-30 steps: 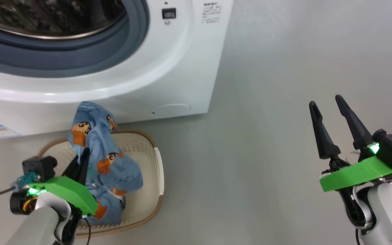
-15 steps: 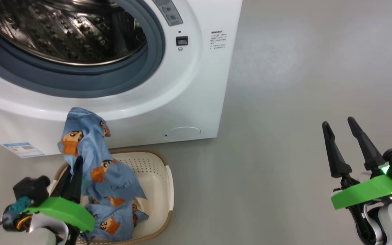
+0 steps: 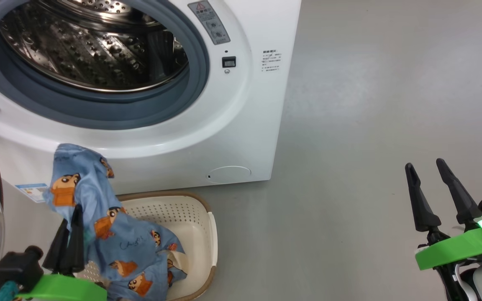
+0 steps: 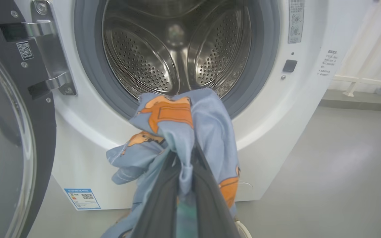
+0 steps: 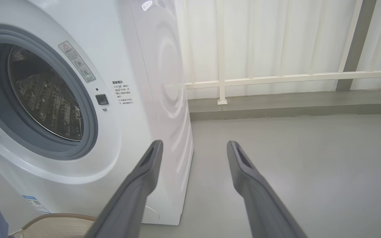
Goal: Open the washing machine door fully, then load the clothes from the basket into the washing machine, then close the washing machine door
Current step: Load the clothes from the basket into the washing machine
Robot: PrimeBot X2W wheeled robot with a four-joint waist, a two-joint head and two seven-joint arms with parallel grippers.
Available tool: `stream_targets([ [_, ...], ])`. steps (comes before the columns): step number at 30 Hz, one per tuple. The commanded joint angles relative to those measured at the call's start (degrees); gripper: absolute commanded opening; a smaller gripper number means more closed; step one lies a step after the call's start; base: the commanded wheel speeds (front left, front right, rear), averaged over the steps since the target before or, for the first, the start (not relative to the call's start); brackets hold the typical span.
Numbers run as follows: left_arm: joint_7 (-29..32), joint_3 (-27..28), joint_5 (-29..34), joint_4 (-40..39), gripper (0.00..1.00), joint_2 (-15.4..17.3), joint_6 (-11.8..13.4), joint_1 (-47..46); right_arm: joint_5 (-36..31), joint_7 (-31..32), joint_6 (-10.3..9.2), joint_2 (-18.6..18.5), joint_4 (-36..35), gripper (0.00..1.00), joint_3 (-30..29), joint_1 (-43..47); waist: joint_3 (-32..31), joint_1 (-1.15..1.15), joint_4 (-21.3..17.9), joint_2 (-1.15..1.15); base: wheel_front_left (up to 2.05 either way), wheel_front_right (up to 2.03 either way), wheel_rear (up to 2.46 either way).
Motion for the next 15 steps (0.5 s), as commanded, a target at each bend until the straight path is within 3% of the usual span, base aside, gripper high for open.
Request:
stream_targets([
  [1,-0.76,2.88,1.3,-3.17,0.0,0.54,0.6,0.39,0.05,-0.46,0.26,-1.3,-1.44,1.0,0.48,0.58,-0.16,0.0,0.08,0.0,0.0,0.0,0.0],
  [15,-0.76,6.8,4.97,-11.71,0.0,-2.88,0.75,6.66,-0.08,-0.46,0.26,-1.12,-1.59,1.0,-0.17,1.51,-0.66,0.0,-0.16,0.0,0.0,0.0,0.0],
])
